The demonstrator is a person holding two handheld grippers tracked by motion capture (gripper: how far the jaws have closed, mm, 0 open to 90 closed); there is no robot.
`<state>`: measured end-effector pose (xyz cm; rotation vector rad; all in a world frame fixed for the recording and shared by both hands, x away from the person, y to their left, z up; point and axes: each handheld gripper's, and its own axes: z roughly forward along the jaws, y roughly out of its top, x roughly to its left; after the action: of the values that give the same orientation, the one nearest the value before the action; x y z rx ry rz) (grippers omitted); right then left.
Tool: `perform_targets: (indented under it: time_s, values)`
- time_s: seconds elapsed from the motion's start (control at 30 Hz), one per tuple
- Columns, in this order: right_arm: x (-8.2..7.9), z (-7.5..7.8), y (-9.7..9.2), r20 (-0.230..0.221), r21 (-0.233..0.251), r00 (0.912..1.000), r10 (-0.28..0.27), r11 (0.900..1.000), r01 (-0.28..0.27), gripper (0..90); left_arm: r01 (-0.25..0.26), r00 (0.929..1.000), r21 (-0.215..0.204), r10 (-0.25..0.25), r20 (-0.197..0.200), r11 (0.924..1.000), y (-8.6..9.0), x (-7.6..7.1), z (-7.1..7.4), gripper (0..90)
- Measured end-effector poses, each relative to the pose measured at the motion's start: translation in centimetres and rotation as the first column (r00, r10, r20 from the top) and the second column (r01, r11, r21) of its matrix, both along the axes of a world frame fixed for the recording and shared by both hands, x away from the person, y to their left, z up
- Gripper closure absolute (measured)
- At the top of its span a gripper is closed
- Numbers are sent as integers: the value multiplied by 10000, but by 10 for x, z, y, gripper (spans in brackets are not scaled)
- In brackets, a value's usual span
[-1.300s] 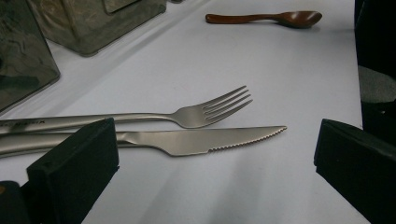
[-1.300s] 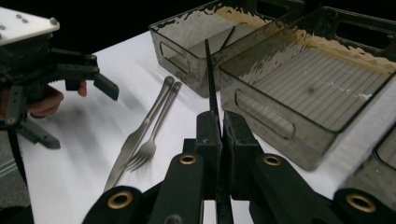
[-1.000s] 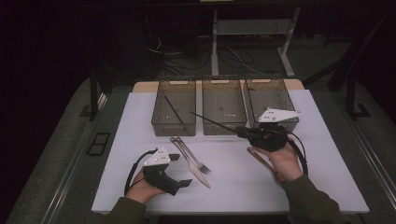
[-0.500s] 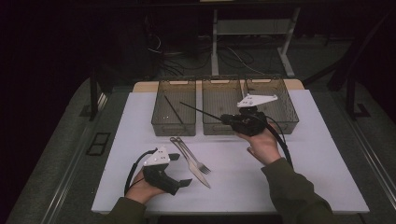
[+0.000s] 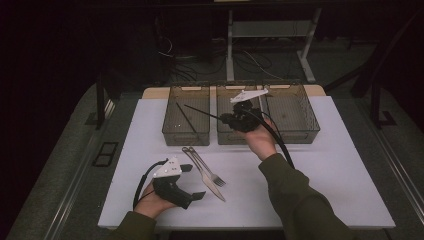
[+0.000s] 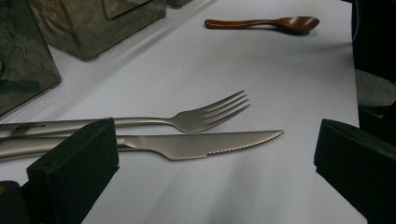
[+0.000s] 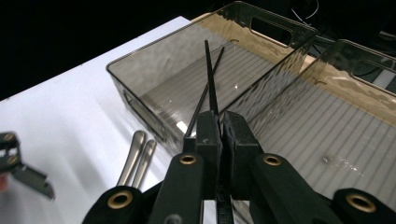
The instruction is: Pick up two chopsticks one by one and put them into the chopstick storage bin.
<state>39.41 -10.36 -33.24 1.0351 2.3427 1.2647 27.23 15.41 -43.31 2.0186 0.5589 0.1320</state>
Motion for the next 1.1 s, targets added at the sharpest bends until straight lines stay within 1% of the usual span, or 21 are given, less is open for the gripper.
perform_targets:
  time_s: [0.23, 0.33, 0.53, 0.63, 0.67, 0.83, 0.9, 1.0, 1.1]
  values:
    - [20, -7, 22, -192, -221, 9998, -98, 9997, 93, 857, 63, 10000, -28, -63, 54, 10000, 0, 0, 0, 0]
    - [29, -11, 30, -340, -375, 9993, -163, 9992, 151, 857, 113, 9999, 74, -113, 51, 9999, 0, 0, 0, 0]
    - [44, -17, 48, -526, -612, 9982, -286, 9978, 253, 857, 150, 9999, 23, -150, 62, 9999, 0, 0, 0, 0]
    - [50, -21, 57, -601, -728, 9977, -306, 9970, 262, 857, 141, 9999, -54, -141, 50, 9999, 0, 0, 1, 0]
    - [52, -22, 60, -628, -808, 9975, -336, 9963, 285, 857, 178, 9998, -19, -178, 86, 9998, 0, 0, 1, 0]
    - [61, -30, 74, -816, -991, 9957, -441, 9944, 359, 857, 158, 9999, -28, -158, 29, 9999, 1, 0, 1, 0]
    - [65, -33, 79, -849, -1111, 9952, -495, 9930, 399, 857, 178, 9998, -18, -178, 79, 9998, 1, 0, 1, 0]
    - [70, -37, 84, -931, -1248, 9937, -622, 9909, 503, 856, 186, 9998, -24, -185, 73, 9998, 1, 0, 1, 0]
    - [74, -40, 87, -986, -1273, 9924, -742, 9900, 614, 856, 214, 9997, -21, -214, 90, 9998, 1, 0, 1, 0]
